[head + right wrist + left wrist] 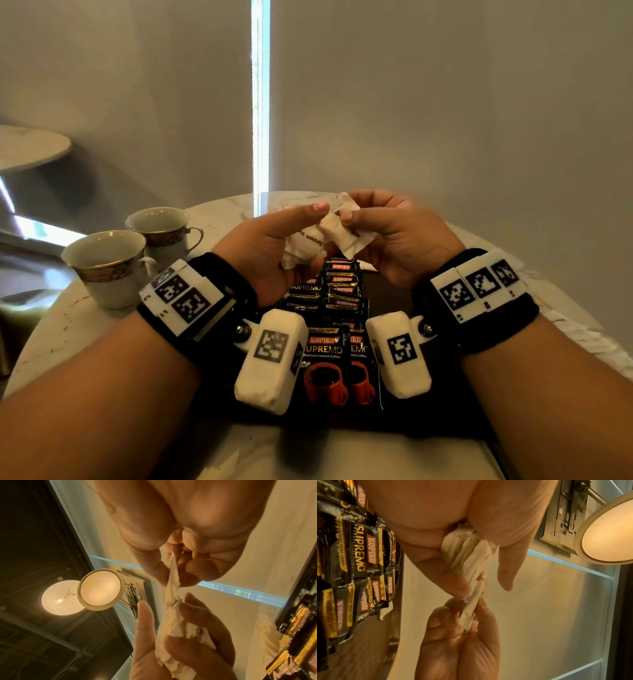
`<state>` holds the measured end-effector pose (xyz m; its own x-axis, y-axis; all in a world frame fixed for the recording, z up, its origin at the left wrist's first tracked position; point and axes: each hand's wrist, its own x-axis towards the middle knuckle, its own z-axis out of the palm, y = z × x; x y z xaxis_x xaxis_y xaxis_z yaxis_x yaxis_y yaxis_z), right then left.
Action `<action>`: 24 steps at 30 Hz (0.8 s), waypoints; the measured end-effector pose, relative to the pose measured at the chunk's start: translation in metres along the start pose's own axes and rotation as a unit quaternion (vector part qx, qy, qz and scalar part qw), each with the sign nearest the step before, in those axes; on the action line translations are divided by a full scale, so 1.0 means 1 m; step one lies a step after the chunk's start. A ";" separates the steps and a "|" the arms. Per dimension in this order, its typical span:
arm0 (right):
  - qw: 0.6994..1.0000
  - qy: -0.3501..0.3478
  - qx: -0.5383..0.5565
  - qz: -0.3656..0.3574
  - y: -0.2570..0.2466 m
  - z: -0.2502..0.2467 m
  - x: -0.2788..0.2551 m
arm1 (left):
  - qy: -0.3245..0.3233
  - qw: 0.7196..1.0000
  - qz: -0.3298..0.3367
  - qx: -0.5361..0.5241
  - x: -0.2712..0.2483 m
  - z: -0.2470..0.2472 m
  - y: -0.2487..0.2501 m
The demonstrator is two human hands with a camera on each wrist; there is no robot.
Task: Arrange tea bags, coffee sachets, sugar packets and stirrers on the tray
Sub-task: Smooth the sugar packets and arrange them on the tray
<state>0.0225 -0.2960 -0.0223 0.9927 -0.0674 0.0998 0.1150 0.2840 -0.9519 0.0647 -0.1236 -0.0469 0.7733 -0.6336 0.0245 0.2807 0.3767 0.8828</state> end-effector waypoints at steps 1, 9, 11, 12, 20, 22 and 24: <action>1.000 -0.008 -0.011 -0.001 0.001 0.001 -0.001 | 0.003 1.000 0.006 0.017 0.000 0.001 -0.001; 0.997 -0.011 -0.077 0.015 0.003 0.003 -0.003 | 0.074 0.996 0.057 -0.001 0.000 0.004 0.003; 0.995 0.012 -0.101 0.009 0.003 0.003 -0.003 | 0.083 0.995 0.052 0.009 0.000 0.004 0.003; 0.994 0.021 -0.104 0.007 0.003 0.002 -0.003 | 0.086 0.995 0.048 0.014 0.000 0.004 0.003; 0.996 0.045 -0.070 0.013 0.003 -0.001 0.002 | 0.104 0.994 0.028 0.020 0.000 0.006 0.001; 0.997 0.057 -0.055 0.001 0.000 -0.004 0.004 | 0.111 0.994 0.025 0.010 0.000 0.005 0.000; 0.997 0.074 -0.032 -0.020 -0.006 -0.013 0.009 | 0.114 0.993 0.020 -0.001 0.000 0.004 0.001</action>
<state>0.0305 -0.3110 -0.0195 0.9706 -0.2195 0.0989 0.1475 0.2170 -0.9650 0.0629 -0.1265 -0.0441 0.8925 -0.4486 -0.0466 0.2472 0.4001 0.8825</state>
